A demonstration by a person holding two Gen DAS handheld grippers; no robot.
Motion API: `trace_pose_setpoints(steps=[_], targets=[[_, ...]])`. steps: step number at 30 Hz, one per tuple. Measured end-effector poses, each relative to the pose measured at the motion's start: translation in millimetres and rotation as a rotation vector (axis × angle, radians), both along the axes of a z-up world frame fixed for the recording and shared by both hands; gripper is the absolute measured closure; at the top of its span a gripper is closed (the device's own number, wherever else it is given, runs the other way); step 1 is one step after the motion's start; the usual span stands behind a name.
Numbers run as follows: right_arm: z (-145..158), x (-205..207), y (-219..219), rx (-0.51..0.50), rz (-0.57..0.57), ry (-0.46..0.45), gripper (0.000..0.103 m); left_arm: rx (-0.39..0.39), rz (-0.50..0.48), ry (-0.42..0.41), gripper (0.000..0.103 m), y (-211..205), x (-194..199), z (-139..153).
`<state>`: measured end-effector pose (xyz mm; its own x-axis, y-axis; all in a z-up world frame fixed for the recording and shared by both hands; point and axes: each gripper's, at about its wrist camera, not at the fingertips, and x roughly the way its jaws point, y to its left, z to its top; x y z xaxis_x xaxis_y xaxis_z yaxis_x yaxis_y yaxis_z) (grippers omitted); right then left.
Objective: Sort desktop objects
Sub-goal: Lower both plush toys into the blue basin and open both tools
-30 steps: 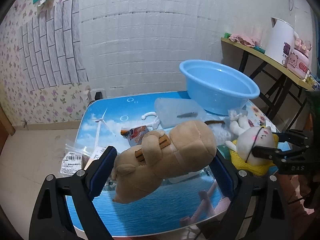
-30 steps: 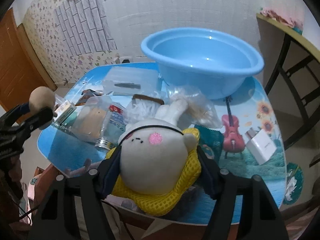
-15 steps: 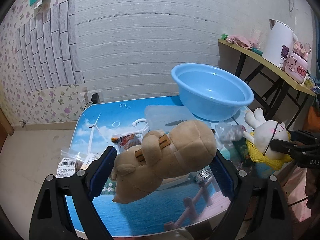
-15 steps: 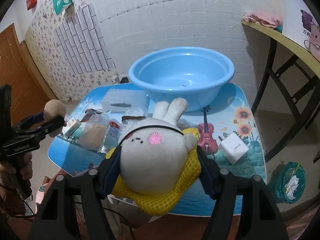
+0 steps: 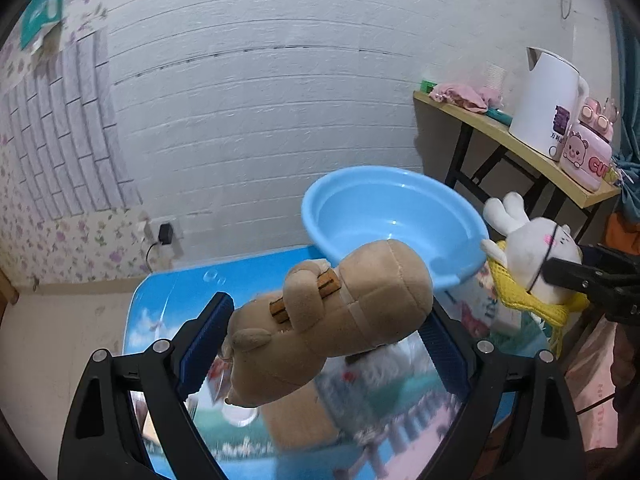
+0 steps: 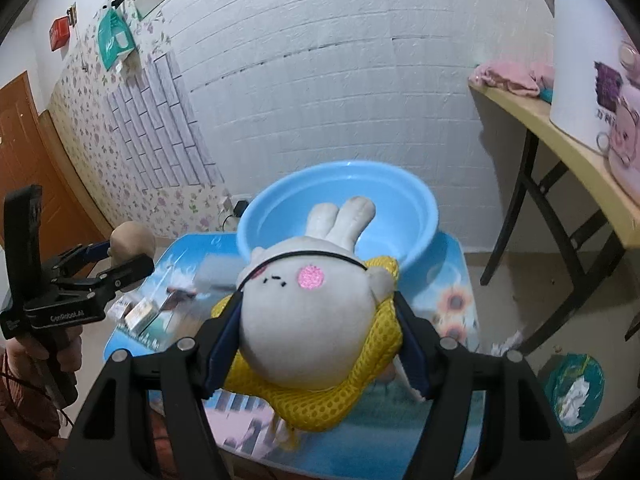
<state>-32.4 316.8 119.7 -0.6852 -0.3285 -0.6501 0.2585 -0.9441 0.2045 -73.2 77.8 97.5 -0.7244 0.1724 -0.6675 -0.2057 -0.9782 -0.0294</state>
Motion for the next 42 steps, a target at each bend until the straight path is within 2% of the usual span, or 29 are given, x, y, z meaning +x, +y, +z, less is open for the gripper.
trace_pose_setpoints(steps=[4,8,12,17,24,26,34,35,37,38,42], targets=[[6.7,-33.4,6.6,-0.018,-0.013,0.013,0.034,-0.015,-0.042,0.008,0.013,16.7,-32.3,9.9],[-0.9,-79.0,7.8,-0.003,-0.017,-0.026,0.034,-0.010,-0.085,0.012,0.013,32.9,-69.4,14.6],[-20.2,-118.8,4.9,0.015,-0.016,-0.106,0.034,0.005,-0.135,-0.033,0.012,49.4,-102.7,1.9],[-52.3,-151.9,1.9,0.058,-0.025,-0.199,0.033,-0.025,-0.230,-0.094,0.011,74.1,-123.5,-25.5],[-76.9,-166.3,-7.5,0.092,-0.004,-0.240,0.032,-0.095,-0.292,-0.079,0.012,94.0,-134.7,-42.9],[-77.7,-168.3,-8.9,0.112,-0.001,-0.240,0.032,-0.086,-0.298,-0.087,0.012,92.8,-138.0,-46.2],[-80.5,-179.7,-8.2,0.077,0.008,-0.255,0.028,-0.065,-0.270,-0.104,0.011,86.2,-147.8,-50.8],[-79.2,-180.8,-9.5,0.073,0.008,-0.259,0.027,-0.059,-0.266,-0.106,0.011,85.3,-149.0,-50.4],[-76.9,-180.5,-9.1,0.063,0.005,-0.260,0.024,-0.058,-0.245,-0.101,0.001,82.6,-148.1,-49.2],[-74.9,-178.8,-7.8,0.062,-0.006,-0.255,0.020,-0.060,-0.241,-0.094,0.000,82.3,-146.2,-48.8],[-57.6,-161.2,-7.0,0.079,-0.031,-0.164,0.016,-0.068,-0.262,-0.092,0.000,85.6,-140.7,-48.9]])
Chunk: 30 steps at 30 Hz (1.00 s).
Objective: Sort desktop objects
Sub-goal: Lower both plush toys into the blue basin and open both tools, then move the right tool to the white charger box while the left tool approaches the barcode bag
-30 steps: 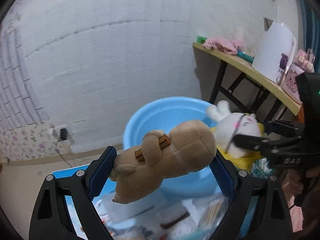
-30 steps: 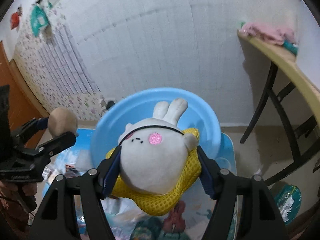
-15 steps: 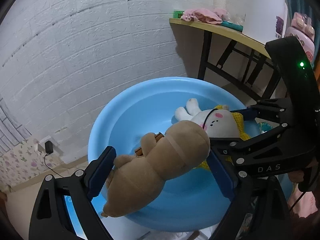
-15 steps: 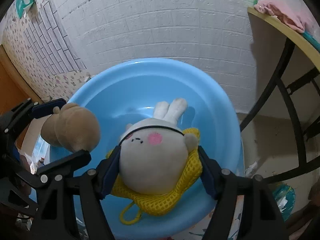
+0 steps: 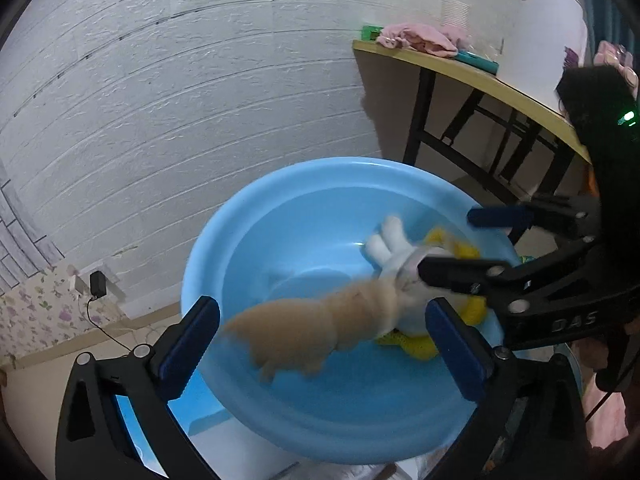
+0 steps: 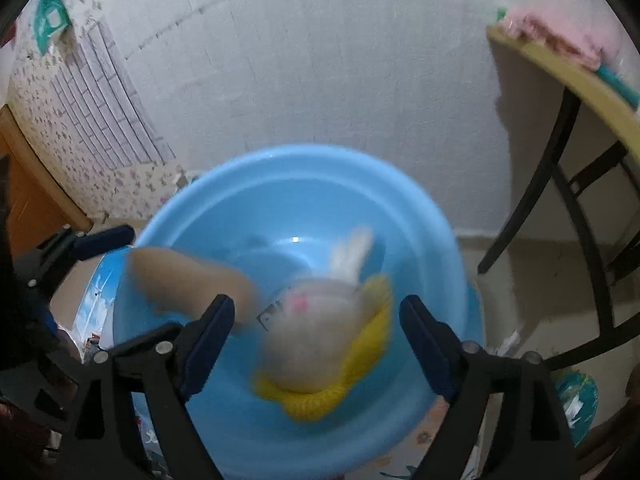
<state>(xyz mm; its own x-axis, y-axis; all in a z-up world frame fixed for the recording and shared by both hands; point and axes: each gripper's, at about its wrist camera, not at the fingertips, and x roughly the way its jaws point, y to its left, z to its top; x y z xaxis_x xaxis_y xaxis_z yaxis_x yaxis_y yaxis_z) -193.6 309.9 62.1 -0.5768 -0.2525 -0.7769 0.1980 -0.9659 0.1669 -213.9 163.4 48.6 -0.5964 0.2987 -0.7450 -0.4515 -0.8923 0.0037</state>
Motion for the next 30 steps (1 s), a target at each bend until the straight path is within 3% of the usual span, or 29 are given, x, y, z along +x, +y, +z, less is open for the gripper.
trace_pose_setpoints(steps=[7,10,11,13,21,23,30], targets=[[20.8,27.9,15.8,-0.025,-0.027,0.088,0.015,-0.002,0.010,0.021,0.000,-4.2,16.0,9.5],[37.9,55.4,22.3,-0.020,-0.013,0.232,0.015,0.000,0.042,0.042,0.000,-16.6,28.2,16.9],[44.8,72.7,23.0,0.003,-0.012,0.321,0.010,-0.002,0.053,0.050,0.000,-19.9,31.8,18.5],[48.0,90.7,21.8,0.054,-0.021,0.363,0.002,-0.007,0.079,0.063,0.000,-27.8,39.8,21.1],[21.1,125.7,57.0,-0.039,-0.080,0.187,0.005,-0.016,0.214,0.045,0.000,-73.6,76.2,16.8],[11.3,131.6,67.9,-0.010,-0.111,0.159,0.023,-0.012,0.255,0.022,0.000,-88.0,85.3,11.7],[-28.9,137.9,78.4,-0.025,-0.168,0.014,0.024,-0.008,0.381,-0.026,0.000,-138.3,114.4,-5.9]])
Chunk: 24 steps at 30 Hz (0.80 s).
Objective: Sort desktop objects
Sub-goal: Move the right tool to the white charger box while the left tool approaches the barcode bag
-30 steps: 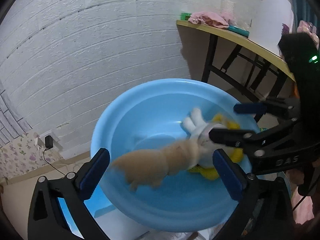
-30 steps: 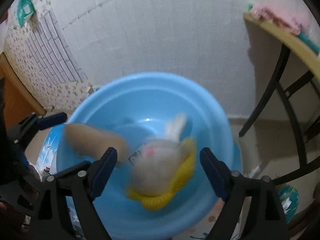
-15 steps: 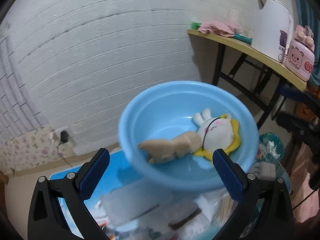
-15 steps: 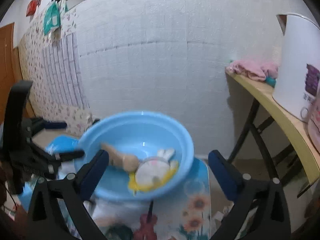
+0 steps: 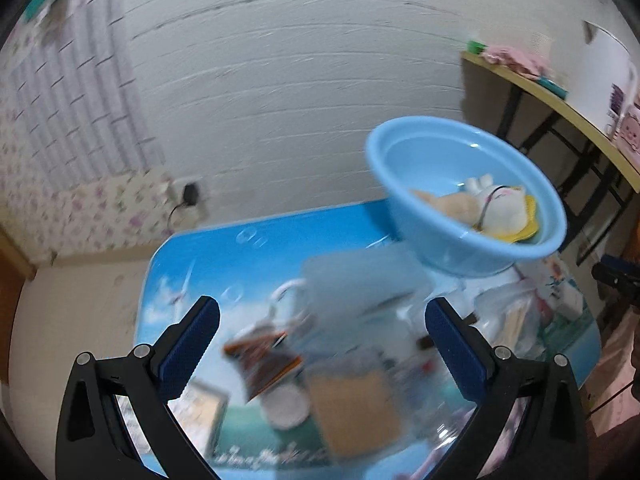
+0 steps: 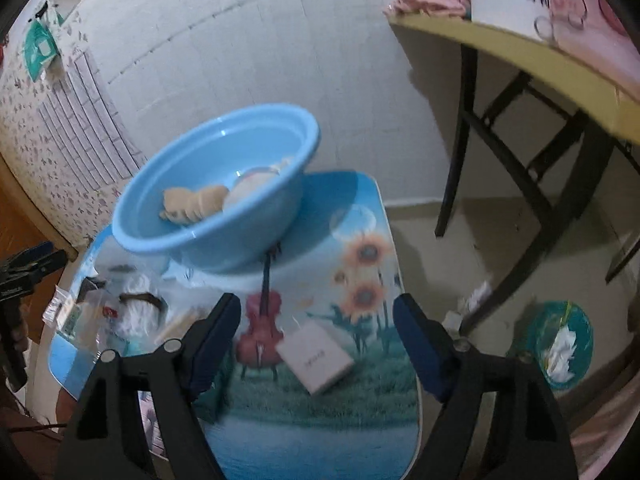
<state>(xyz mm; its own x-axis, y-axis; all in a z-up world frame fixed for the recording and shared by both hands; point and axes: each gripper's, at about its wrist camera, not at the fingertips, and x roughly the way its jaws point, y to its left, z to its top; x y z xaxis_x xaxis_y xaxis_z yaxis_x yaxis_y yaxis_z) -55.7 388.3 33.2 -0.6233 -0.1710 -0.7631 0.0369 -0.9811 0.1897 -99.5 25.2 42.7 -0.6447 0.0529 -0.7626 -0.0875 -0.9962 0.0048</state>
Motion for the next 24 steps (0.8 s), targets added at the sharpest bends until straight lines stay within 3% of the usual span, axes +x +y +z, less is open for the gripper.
trace_pose_setpoints(steps=[4,8,12,24], targets=[[-13.1,2.2,-10.4,0.026,0.018,-0.035,0.024,-0.004,0.059,-0.019,0.000,-27.3,17.2,-7.1],[-20.6,7.7,-12.7,0.103,0.012,-0.014,0.024,-0.006,0.119,-0.023,0.000,-54.1,31.8,-10.6],[-25.3,8.3,-10.1,0.071,0.007,-0.035,0.024,0.007,0.171,-0.037,0.000,-79.7,44.1,-16.9],[-30.6,14.2,-17.9,0.100,-0.022,-0.072,0.024,0.028,0.230,-0.060,0.000,-127.3,64.0,-40.4]])
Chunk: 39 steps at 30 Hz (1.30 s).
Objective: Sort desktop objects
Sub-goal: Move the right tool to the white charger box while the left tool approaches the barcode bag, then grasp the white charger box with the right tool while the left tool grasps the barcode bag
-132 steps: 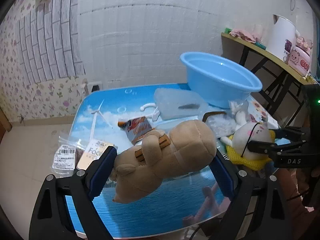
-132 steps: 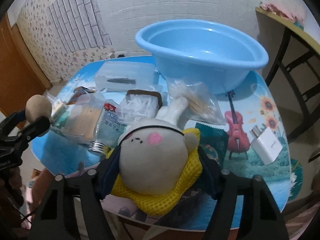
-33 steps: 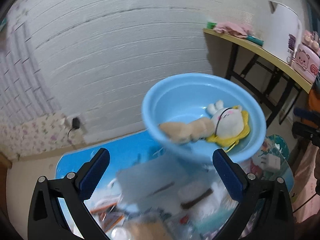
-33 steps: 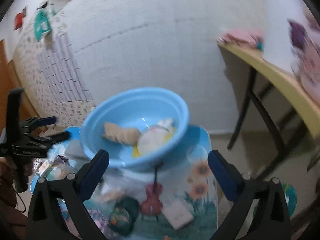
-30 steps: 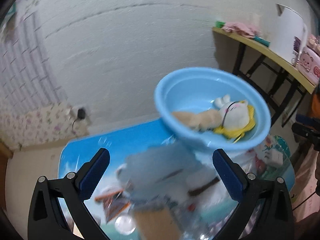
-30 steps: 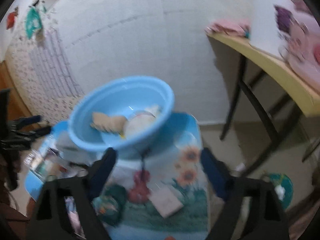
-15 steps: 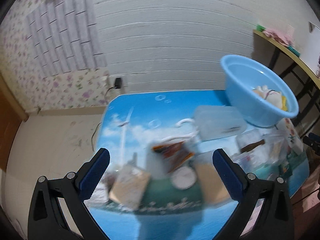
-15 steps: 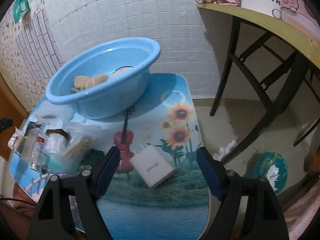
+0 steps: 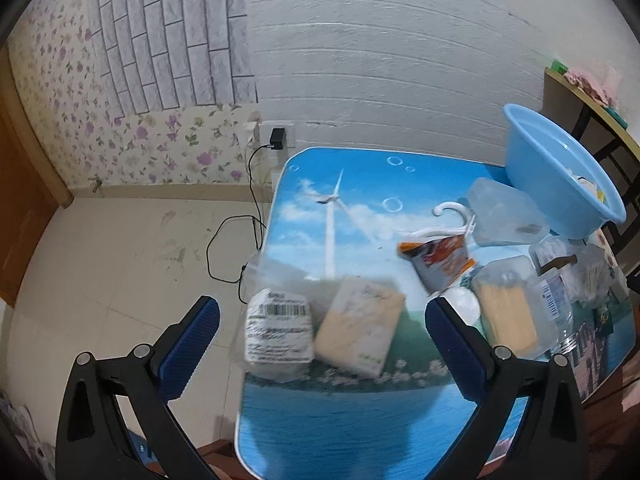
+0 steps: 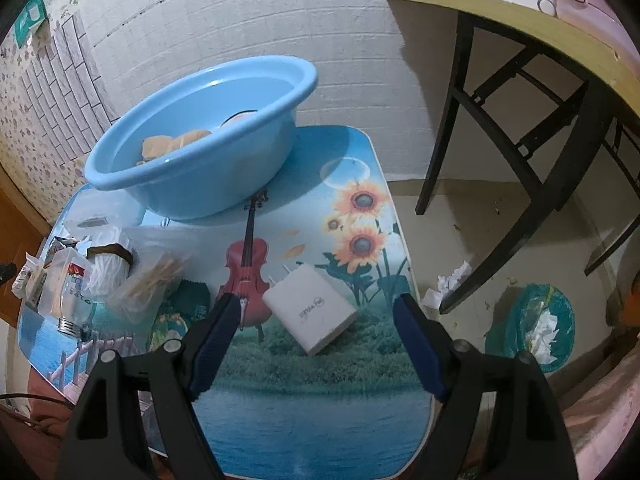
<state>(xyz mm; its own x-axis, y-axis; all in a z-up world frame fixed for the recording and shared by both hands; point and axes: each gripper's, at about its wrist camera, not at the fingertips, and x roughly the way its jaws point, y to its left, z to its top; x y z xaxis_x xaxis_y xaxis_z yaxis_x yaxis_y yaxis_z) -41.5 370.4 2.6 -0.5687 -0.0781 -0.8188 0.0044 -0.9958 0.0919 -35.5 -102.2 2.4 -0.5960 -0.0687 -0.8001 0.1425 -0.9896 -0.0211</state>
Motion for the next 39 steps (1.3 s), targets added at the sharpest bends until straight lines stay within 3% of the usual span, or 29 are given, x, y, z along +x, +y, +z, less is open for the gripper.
trace_pose_setpoints(steps=[9,15,23,25,31,39], targets=[[-2.0,-0.3,-3.7,0.006,-0.025,-0.017,0.024,0.047,0.058,0.010,0.002,-33.0,14.1,-6.1],[-5.0,0.6,-7.7,-0.002,-0.039,-0.028,0.024,0.141,0.040,-0.041,0.043,-53.0,12.0,-25.3],[-8.2,0.5,-13.7,0.007,-0.033,-0.049,0.024,0.173,-0.030,-0.043,0.062,-53.1,8.3,-32.0],[-8.4,1.3,-15.2,0.008,-0.028,-0.049,0.024,0.168,-0.043,-0.044,0.080,-49.8,5.9,-32.0],[-9.5,5.0,-16.8,0.023,-0.014,-0.050,0.024,0.152,-0.073,-0.027,0.089,-43.4,5.9,-21.8],[-12.4,1.2,-5.8,0.040,-0.008,-0.039,0.024,0.117,-0.034,0.012,0.093,-41.1,10.1,-2.4]])
